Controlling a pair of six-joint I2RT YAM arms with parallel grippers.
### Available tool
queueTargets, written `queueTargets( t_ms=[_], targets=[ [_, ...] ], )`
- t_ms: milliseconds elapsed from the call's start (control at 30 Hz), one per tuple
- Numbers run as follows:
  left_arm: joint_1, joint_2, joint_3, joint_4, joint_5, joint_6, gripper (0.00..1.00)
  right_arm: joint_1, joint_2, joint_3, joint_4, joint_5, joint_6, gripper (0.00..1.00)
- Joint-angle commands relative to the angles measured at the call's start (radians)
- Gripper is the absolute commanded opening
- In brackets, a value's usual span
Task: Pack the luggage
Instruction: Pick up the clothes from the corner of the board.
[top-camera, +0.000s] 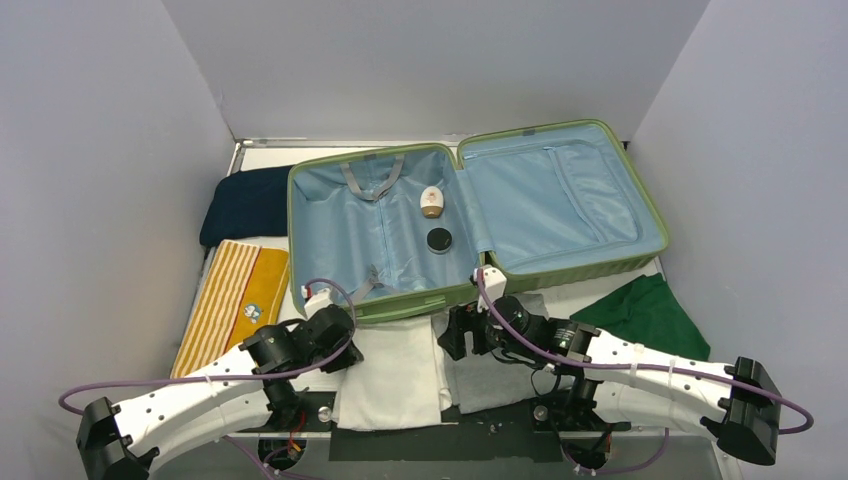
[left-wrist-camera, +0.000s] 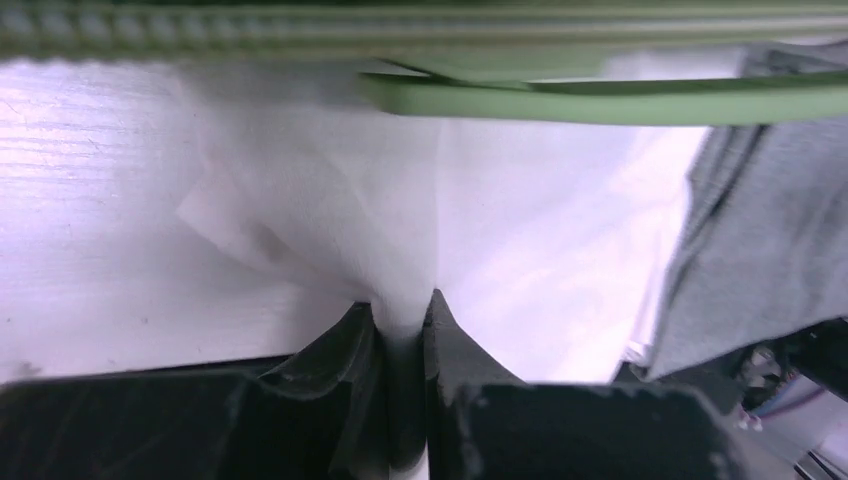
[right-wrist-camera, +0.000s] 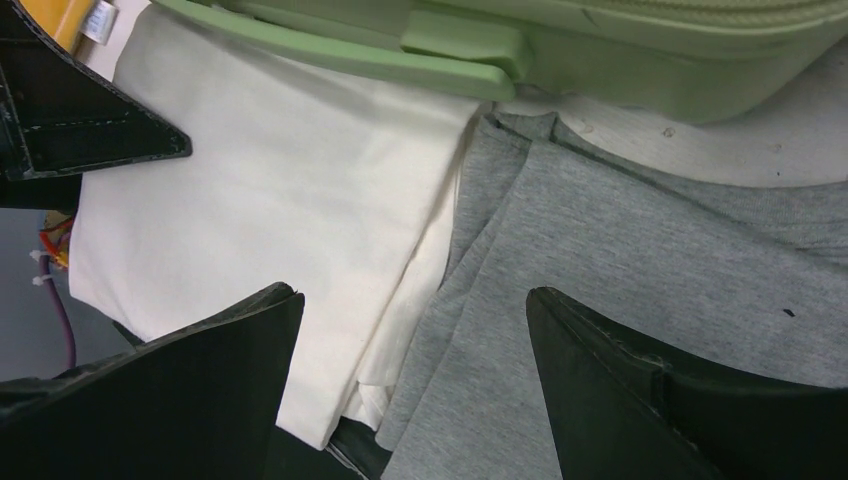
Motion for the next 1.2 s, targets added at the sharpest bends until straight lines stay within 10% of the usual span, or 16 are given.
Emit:
queueTargets(
  t_ms=[0, 600, 867, 1167],
  targets=[
    [-0.005, -0.012, 0.146, -0.115, 0.014, 0.063, 0.0, 0.008, -0.02, 0.074, -0.003, 0.022, -0.028, 0.85],
    [-0.004, -0.045, 0.079, -0.115, 0.001, 0.036, 0.0, 0.008, -0.02, 0.065, 0.024, 0.005, -0.019, 0.85],
    [-0.005, 0.018, 0.071, -0.151, -0.059, -0.024, 0.96, 0.007, -0.022, 0.05, 0.034, 0.005, -0.018, 0.84],
    [-0.007, 0.132, -0.006, -0.108, 0.045, -0.054, 0.97, 0.009, -0.037, 0.026, 0.047, -0.002, -0.016, 0.85]
  ],
)
